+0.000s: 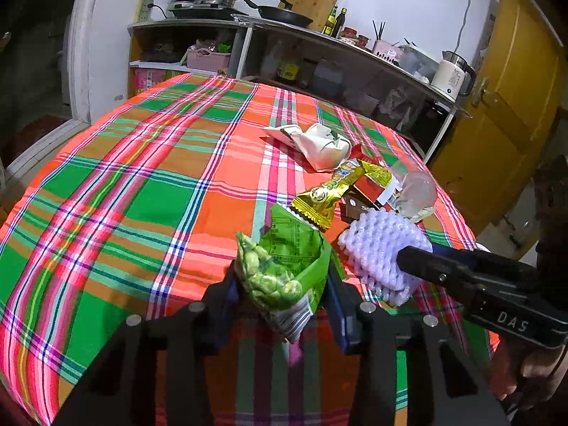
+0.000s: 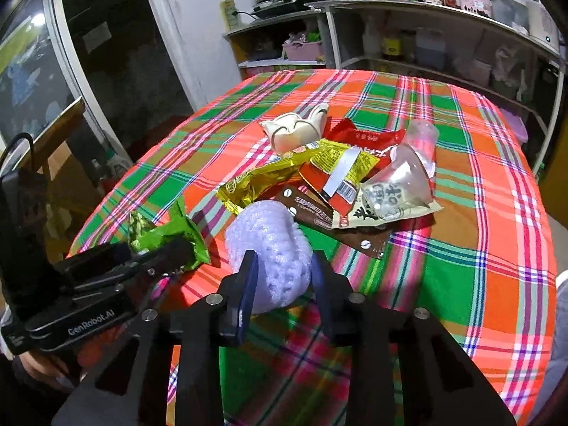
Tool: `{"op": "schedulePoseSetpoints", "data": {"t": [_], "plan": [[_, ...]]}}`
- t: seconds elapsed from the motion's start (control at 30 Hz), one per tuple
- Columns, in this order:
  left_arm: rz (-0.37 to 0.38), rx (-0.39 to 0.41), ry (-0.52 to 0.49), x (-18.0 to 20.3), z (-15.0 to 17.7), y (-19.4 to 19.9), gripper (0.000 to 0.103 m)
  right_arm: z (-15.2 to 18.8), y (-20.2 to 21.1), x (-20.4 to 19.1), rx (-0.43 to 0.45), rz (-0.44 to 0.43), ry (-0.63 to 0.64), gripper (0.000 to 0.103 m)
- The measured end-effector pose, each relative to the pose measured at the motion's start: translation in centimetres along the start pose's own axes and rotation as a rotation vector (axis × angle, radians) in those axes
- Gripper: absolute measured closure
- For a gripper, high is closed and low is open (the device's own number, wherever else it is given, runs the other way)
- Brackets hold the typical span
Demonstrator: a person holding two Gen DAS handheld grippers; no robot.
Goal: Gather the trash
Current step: 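Grasp the green snack bag with the left tool while the right tool grasps the other white foam net, then carry both items over the bin and open both tools to drop them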
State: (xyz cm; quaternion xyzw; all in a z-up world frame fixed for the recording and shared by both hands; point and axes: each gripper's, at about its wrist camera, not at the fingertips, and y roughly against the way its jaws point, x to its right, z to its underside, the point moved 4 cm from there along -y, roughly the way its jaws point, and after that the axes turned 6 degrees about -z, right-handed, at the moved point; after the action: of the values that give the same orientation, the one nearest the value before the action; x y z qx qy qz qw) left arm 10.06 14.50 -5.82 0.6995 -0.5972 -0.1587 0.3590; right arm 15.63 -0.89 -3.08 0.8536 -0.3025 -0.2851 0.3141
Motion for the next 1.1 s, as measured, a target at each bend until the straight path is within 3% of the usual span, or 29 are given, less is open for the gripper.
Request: {"op": "schedulePoseSetpoints", "data": {"t": [0.43, 1.1], "plan": [[0.030, 0.036, -0.054, 2.8, 0.0, 2.3, 0.059, 1.2, 5.3, 0.7, 0.096, 0.041, -0.032, 0.082], [0.159, 0.051, -0.230, 13.7, 1.2, 4.8, 0.059, 6.0, 16.9, 6.3, 0.253, 0.185, -0.168, 0.082]]}}
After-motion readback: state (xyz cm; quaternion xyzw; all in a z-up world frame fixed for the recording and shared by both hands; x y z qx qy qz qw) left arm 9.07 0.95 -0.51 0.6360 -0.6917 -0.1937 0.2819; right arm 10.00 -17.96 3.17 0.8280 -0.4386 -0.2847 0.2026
